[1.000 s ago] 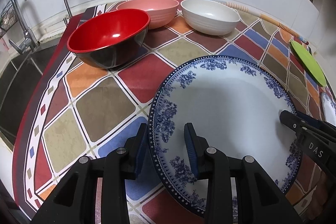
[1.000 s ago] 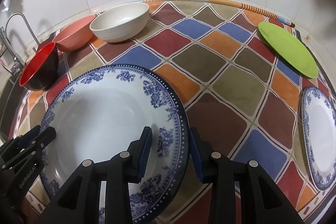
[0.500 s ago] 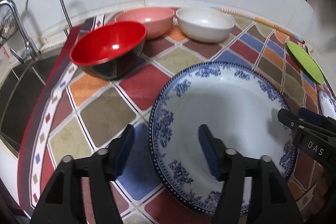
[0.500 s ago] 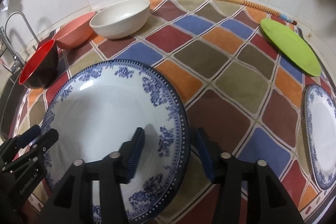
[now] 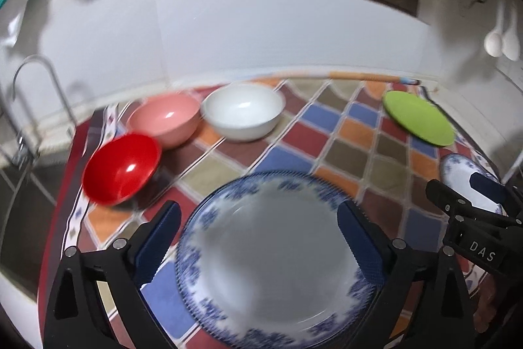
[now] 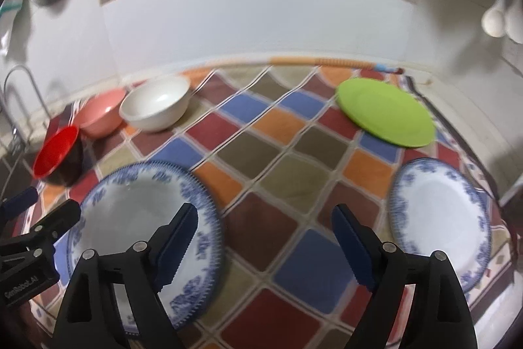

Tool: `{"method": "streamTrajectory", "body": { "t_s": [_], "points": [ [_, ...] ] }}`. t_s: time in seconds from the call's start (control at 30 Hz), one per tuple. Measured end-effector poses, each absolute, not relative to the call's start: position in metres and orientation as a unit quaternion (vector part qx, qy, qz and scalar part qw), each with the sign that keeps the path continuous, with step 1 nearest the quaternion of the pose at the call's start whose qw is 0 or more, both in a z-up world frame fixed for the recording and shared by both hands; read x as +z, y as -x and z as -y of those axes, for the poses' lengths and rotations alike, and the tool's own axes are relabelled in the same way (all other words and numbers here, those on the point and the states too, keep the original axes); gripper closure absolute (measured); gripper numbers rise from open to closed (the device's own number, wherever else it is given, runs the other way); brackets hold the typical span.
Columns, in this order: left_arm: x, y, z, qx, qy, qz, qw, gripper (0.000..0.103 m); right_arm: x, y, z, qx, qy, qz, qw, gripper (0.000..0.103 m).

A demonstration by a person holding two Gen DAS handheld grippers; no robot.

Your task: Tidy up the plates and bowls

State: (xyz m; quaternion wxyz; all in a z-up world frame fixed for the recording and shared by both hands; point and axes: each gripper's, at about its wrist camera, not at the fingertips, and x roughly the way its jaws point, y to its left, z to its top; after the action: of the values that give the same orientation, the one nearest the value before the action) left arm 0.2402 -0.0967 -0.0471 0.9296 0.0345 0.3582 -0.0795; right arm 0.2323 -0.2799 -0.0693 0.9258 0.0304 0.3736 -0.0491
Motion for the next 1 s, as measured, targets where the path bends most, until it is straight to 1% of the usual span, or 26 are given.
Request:
{"method": "streamTrajectory", "body": {
  "t_s": [0.2,0.47,0.7,1.0],
  "points": [
    [-0.029,-0.241,0.137,-0.120,-0.071,-0.315,0.939,0.005,-0.054,-0.216,0.318,-0.108,-0.051,-0.349,0.930,0.016],
    [-0.013,-0.244,0.188,-0.184,-0.082,-0.285,0.937,0.005,-0.038,-0.185,0.370,-0.193,-0.068,-0.314,0.927,0.016],
    [-0.007,-0.246,0.233,-0.231,-0.082,-0.282,0.928,0.006,-0.032,-0.164,0.412,-0.254,-0.086,-0.296,0.917,0.016],
    [-0.014,-0.252,0.283,-0.257,-0.096,-0.294,0.916,0.008,-0.037,-0.153,0.453,-0.295,-0.096,-0.291,0.905,0.016]
  ]
}}
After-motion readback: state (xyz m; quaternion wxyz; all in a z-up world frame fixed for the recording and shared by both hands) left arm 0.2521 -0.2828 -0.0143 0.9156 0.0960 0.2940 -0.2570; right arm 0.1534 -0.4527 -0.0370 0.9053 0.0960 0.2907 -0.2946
